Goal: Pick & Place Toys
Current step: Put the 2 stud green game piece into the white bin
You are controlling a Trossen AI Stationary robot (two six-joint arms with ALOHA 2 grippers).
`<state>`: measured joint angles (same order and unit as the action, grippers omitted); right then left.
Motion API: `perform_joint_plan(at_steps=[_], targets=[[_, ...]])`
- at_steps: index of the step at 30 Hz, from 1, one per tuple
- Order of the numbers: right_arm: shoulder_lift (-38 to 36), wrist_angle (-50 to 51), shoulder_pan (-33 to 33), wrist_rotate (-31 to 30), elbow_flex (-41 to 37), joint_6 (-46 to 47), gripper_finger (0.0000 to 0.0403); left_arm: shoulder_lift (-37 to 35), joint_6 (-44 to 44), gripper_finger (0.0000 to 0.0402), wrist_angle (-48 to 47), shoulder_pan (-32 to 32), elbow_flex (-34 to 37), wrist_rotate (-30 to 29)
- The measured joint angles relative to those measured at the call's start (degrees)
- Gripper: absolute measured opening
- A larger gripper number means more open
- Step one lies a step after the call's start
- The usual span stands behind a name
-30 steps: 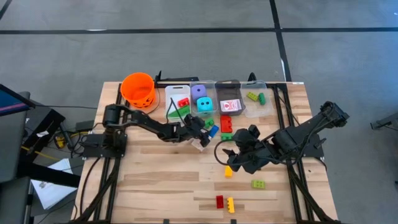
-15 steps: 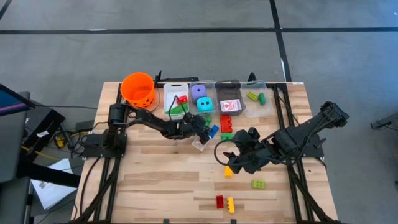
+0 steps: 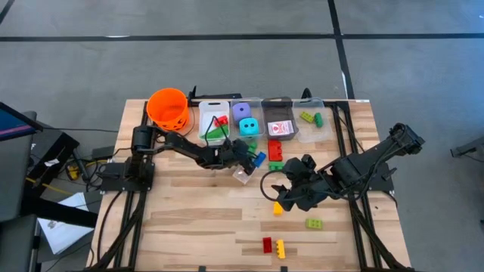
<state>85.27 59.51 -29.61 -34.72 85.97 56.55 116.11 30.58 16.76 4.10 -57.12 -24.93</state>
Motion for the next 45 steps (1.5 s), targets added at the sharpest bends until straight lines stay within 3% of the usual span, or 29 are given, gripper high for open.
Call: perform_joint_plan(at_steps=[9, 12, 20, 24, 29, 37, 45], targets=[[0.0, 0.0, 0.0, -0.7, 0.0, -0.2, 0.0295, -0.5, 6.3, 0.0018, -0.1, -0.1, 0.0, 5.7], [0.0, 0.0, 0.0, -1.3, 0.0, -0.8, 0.0295, -1.0, 7.5, 0.0009, 0.5, -0.4, 0.0, 7.6], [0.0, 0.0, 0.2, -1.3, 0.0, -2.7, 0.0295, -4.6, 7.3, 0.0023, 3.6, -2.1, 0.1, 18.4], [0.0, 0.3, 0.2, -1.3, 0.0, -3.2, 0.0295, -7.2, 1.8, 0.0045, 8.0, -3.2, 0.0, 23.2], [0.0, 0.2, 0.2, -1.3, 0.0, -4.7, 0.0295, -11.2, -8.5, 0.0094, 7.8, -3.0, -0.1, 23.4], [0.0, -0.3, 0.0, -1.3, 0.0, -4.7, 0.0295, -17.6, -24.8, 0.019, -12.2, 2.2, 0.0, 20.9], [0.0, -3.0, 1.1, -1.6, 0.0, -8.3, 0.0295, -16.3, -36.0, 0.0247, -15.8, 6.1, 0.0, 22.5]])
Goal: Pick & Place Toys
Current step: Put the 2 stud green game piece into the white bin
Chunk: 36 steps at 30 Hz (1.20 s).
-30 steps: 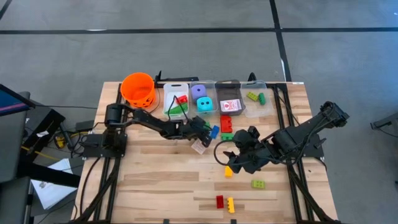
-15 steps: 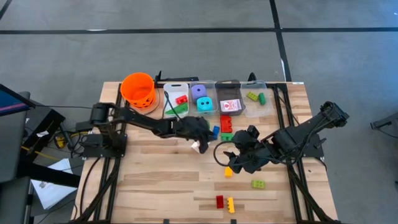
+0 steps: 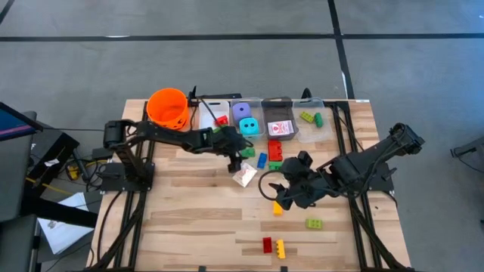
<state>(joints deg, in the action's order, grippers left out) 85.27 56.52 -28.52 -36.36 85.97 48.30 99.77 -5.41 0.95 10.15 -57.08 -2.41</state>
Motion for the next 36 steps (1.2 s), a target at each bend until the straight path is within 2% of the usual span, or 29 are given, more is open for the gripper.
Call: perform_joint_plan(at_steps=[5, 13, 20, 25, 30, 34, 36], targets=[[0.0, -0.4, 2.2, 0.2, 0.0, 3.2, 0.0295, 2.5, -1.9, 0.0255, 0.6, 1.3, 0.0, 2.7], [0.0, -0.2, 4.1, 0.3, 0.0, 6.3, 0.0295, 8.2, -5.7, 0.0249, 3.7, 2.7, -0.2, 2.0], [0.0, 0.0, 4.8, 0.3, 0.0, 12.0, 0.0295, 11.2, -4.9, 0.0233, 5.5, 3.2, -0.1, 2.6], [0.0, 0.0, 4.7, 0.4, 0.0, 13.2, 0.0295, 11.4, -4.6, 0.0183, 4.1, 2.8, 0.0, 2.7], [0.0, 0.0, 4.8, 0.4, 0.0, 12.8, 0.0295, 8.5, -4.3, 0.0092, 3.9, 2.0, 0.0, 2.4], [0.0, 0.0, 4.7, 0.6, 0.0, 12.6, 0.0295, 4.8, 1.8, 0.0015, 4.1, 1.7, 0.0, 2.5], [0.0, 0.0, 4.7, 1.3, 0.0, 11.9, 0.0295, 3.0, 5.6, 0.0008, 4.1, 1.7, 0.0, 2.6]])
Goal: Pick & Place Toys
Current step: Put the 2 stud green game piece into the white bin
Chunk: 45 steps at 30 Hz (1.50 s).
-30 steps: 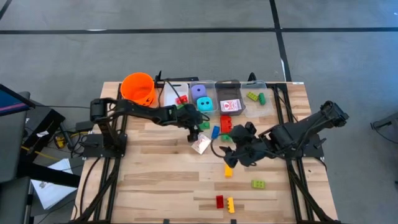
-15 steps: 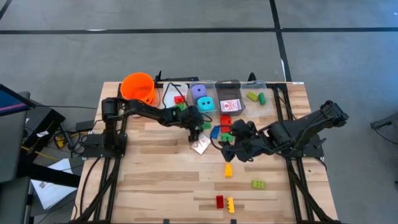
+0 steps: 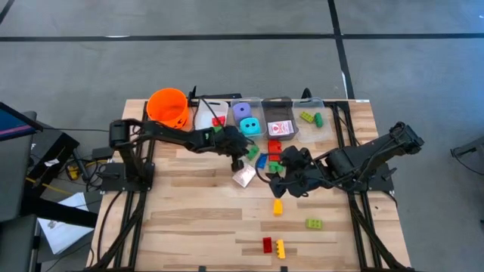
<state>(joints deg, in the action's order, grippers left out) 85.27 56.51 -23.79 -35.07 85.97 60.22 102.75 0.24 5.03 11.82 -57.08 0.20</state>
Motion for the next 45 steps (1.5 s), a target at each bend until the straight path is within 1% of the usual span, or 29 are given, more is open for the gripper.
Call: perform_joint_plan(at_steps=[2, 5, 8, 12, 14, 15, 17, 19, 20, 25, 28, 30, 35, 38, 42, 45], targets=[[0.0, 0.0, 0.0, 1.1, 0.0, -0.8, 0.0295, -1.9, 2.2, 0.0017, 0.2, 0.0, 0.0, -0.1], [0.0, 0.0, -0.2, 2.1, 0.0, -0.8, 0.0295, -4.3, 6.0, 0.0041, 0.8, 0.0, 0.0, -0.2], [0.0, 0.1, -0.2, 2.2, 0.0, -0.8, 0.0295, -5.4, 15.6, 0.0075, 2.9, 0.0, 0.0, -0.1], [0.0, 0.1, -0.2, 2.2, 0.0, -1.8, 0.0295, -4.7, 29.7, 0.013, 5.2, -0.2, 0.0, 0.1], [0.0, 0.1, -0.8, 2.1, 0.0, -4.0, 0.0295, -4.0, 34.6, 0.0155, 5.4, -0.6, 0.0, 0.3], [0.0, 0.1, -1.0, 2.0, 0.0, -5.1, 0.0295, -3.6, 35.6, 0.0166, 6.3, -1.1, 0.0, 0.4], [0.0, 0.3, -1.8, 2.1, 0.0, -7.2, 0.0295, -3.1, 35.0, 0.0183, 7.4, -2.3, 0.0, 0.6], [0.0, 0.7, -2.4, 2.1, 0.0, -9.0, 0.0295, -2.8, 31.2, 0.0193, 8.5, -3.9, 0.0, 0.5], [0.0, 1.2, -2.7, 2.1, 0.0, -9.8, 0.0295, -2.8, 29.1, 0.0197, 8.4, -4.7, 0.0, -0.5], [0.0, 4.2, -4.1, 2.2, 0.0, -11.3, 0.0295, -2.8, 24.2, 0.0207, 8.0, -8.3, 0.0, -10.7], [0.0, 5.8, -5.0, 2.3, 0.0, -11.3, 0.0295, -1.8, 23.7, 0.0208, 8.5, -8.9, -0.2, -14.3], [0.0, 6.9, -5.6, 3.1, 0.0, -11.4, 0.0295, -0.2, 23.7, 0.0208, 7.3, -8.9, -0.4, -15.1], [0.0, 8.4, -7.3, 5.3, 0.0, -11.3, 0.0295, 5.7, 23.6, 0.0208, 4.9, -8.1, -4.3, -15.3], [0.0, 8.9, -8.5, 5.5, 0.0, -10.8, 0.0295, 8.4, 23.5, 0.0208, 2.9, -7.4, -6.7, -15.6], [0.0, 9.4, -9.8, 5.5, 0.0, -9.0, 0.0295, 9.7, 22.1, 0.0208, 1.9, -6.1, -8.0, -17.8], [0.0, 9.7, -10.4, 5.4, 0.0, -8.3, 0.0295, 9.9, 20.7, 0.0208, -0.6, -5.1, -7.8, -18.9]])
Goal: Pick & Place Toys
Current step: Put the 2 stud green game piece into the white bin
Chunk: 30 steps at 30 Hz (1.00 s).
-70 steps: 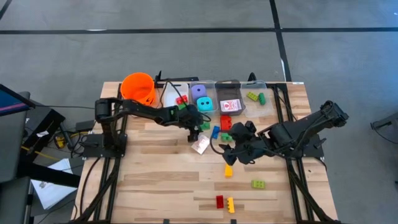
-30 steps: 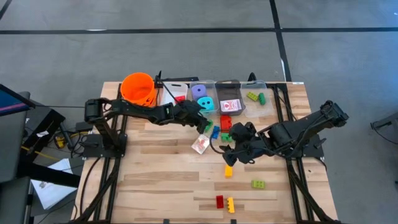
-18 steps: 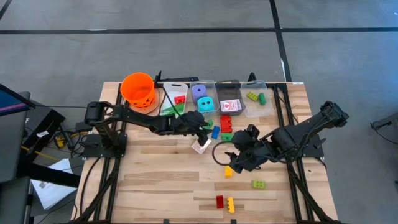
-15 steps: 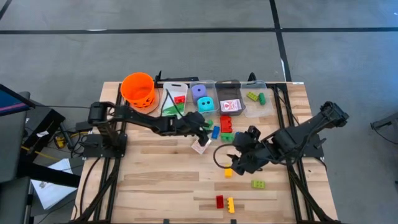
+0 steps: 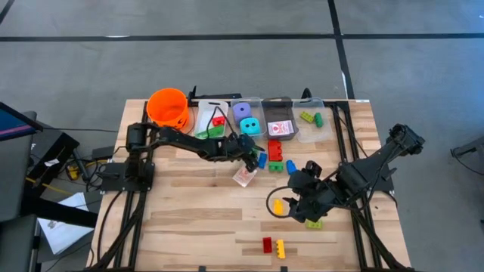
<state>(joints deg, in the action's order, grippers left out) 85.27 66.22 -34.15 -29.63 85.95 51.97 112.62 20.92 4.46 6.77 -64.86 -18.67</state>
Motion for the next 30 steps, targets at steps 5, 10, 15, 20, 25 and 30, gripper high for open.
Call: perform_joint_plan(at_steps=[5, 10, 15, 20, 25, 30], targets=[[0.0, 0.3, 0.5, -0.2, 0.0, 0.5, 0.0295, 0.9, -0.1, 0.0208, 0.4, 1.5, -0.1, 0.5], [0.0, 0.3, 2.0, -0.3, 0.0, 0.1, 0.0295, 3.2, 0.2, 0.0208, 1.3, 1.4, -0.2, 3.4], [0.0, 0.3, 3.9, -0.3, 0.0, 0.1, 0.0295, 5.2, -1.0, 0.0207, 1.2, 0.0, -0.3, 2.9], [0.0, 0.3, 5.9, -0.3, 0.0, 0.1, 0.0295, 4.8, -5.8, 0.0186, -0.5, -0.4, -0.1, 3.0], [0.0, 0.3, 7.8, -0.4, 0.0, 0.1, 0.0295, 4.8, -6.7, 0.0131, -0.4, -0.2, -0.1, 4.6], [0.0, 0.2, 9.2, -0.4, 0.0, 0.1, 0.0295, 3.4, -6.1, 0.0131, -0.7, -0.8, 0.0, 7.1]])
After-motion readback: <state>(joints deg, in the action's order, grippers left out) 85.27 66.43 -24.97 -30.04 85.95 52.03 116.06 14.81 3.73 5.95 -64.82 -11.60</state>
